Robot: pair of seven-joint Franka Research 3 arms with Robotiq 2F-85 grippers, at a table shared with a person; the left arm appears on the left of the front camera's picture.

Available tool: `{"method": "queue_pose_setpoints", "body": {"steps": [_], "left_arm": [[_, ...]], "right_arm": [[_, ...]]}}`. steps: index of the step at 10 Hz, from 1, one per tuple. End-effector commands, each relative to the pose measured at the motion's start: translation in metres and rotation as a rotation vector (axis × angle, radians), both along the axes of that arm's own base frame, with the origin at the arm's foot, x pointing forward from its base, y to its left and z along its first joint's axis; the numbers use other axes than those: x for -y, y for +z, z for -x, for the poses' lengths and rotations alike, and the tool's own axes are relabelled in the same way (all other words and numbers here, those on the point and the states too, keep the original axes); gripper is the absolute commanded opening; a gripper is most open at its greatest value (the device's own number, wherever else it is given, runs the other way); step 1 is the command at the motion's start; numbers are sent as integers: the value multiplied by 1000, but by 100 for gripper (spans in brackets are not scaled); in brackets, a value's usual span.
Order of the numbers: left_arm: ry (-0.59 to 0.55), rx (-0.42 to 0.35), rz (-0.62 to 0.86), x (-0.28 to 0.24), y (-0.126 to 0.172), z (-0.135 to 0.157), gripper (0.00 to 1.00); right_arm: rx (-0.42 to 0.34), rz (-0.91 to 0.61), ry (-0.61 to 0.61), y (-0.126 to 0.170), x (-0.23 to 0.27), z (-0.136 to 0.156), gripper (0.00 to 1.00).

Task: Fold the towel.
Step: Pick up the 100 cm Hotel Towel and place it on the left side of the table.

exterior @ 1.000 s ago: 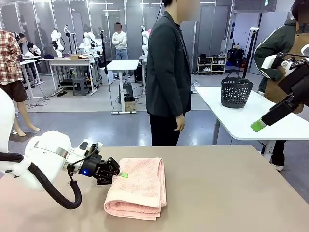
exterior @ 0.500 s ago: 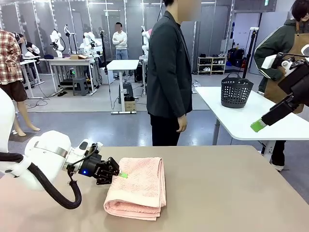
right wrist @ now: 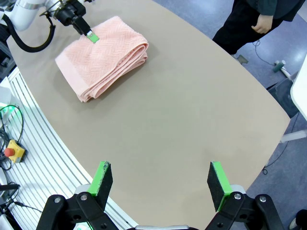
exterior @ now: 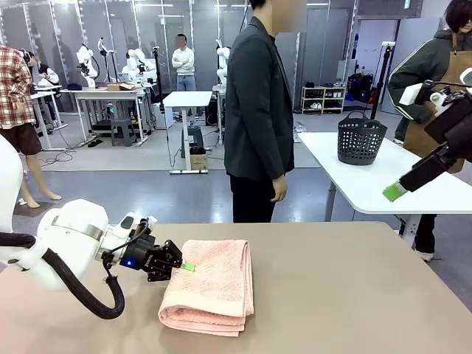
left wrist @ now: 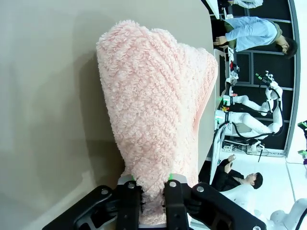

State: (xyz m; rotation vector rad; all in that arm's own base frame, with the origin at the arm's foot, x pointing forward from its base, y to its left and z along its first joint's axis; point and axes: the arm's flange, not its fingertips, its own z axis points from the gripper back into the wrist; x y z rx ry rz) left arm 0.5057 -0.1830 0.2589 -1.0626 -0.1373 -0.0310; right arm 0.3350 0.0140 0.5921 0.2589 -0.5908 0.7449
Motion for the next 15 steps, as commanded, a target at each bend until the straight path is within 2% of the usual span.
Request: {"method": "queue_pose_setpoints", "body": {"steps": [1, 2, 3, 4, 5, 7, 8, 11, 15], "left_arm": [[6, -16, -4, 0, 0, 0, 0], [6, -16, -4, 0, 0, 0, 0], [0, 0, 0, 0, 0, 0, 16], [1, -15, -14, -15, 18, -2, 16], [50, -19, -15, -41, 34, -5, 16], [52, -49, -58, -89, 50, -2, 16], [10, -63, -89, -116, 55, 0, 16], [24, -63, -120, -194, 63, 2, 16], [92, -7, -183, -296, 74, 6, 16]], "right_arm": [[-8, 2, -18, 0, 0, 0, 100], [-8, 2, -18, 0, 0, 0, 100], [-8, 2, -18, 0, 0, 0, 100], [-8, 2, -18, 0, 0, 0, 100], [-8, 2, -18, 0, 0, 0, 100], [-8, 2, -18, 0, 0, 0, 100], [-8, 2, -18, 0, 0, 0, 100], [-8, 2, -18, 0, 0, 0, 100], [-8, 2, -18, 0, 0, 0, 100]]}}
